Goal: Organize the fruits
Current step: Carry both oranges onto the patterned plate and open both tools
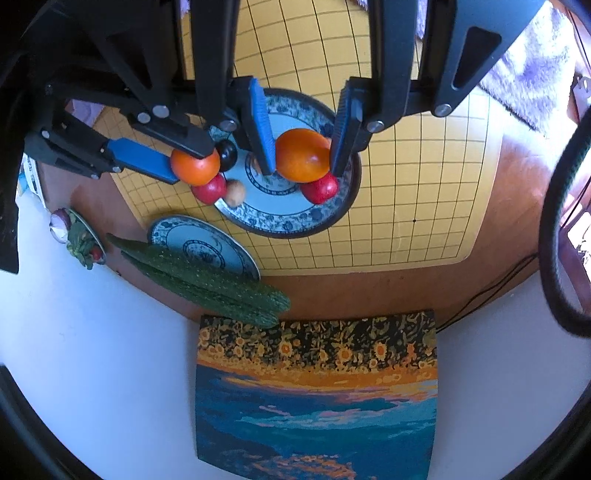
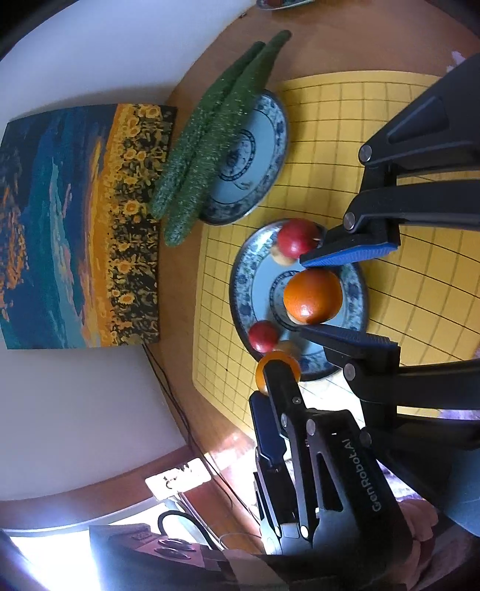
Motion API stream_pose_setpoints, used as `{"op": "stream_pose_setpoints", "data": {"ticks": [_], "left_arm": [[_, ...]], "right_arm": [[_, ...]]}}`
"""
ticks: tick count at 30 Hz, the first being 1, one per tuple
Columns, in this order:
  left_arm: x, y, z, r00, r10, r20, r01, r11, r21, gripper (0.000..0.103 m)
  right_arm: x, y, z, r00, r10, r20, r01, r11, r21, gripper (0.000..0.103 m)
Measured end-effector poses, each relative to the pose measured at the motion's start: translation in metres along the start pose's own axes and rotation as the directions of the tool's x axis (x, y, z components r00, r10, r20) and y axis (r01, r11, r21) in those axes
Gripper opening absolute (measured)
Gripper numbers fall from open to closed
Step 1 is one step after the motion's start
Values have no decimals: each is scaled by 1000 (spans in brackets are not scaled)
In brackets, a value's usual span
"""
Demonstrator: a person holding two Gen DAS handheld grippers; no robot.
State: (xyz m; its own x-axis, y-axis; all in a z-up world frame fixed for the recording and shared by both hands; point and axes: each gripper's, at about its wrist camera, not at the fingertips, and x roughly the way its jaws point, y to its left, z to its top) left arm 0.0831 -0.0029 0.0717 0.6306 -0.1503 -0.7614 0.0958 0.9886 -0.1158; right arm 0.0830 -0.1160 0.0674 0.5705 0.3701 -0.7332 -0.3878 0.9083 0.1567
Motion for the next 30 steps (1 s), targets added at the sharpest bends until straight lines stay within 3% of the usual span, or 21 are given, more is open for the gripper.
{"op": "stream_pose_setpoints", "data": {"ticks": [15, 30], "left_arm": [[36, 3, 34, 1000, 5, 9, -5, 1000, 6, 31], [59, -3, 38, 1000, -22, -6, 22, 999, 31, 32]], "right_arm": [[30, -20, 27, 999, -35, 8, 35, 999, -24, 33], [59, -26, 31, 999, -32, -11, 32, 997, -64, 33]]}}
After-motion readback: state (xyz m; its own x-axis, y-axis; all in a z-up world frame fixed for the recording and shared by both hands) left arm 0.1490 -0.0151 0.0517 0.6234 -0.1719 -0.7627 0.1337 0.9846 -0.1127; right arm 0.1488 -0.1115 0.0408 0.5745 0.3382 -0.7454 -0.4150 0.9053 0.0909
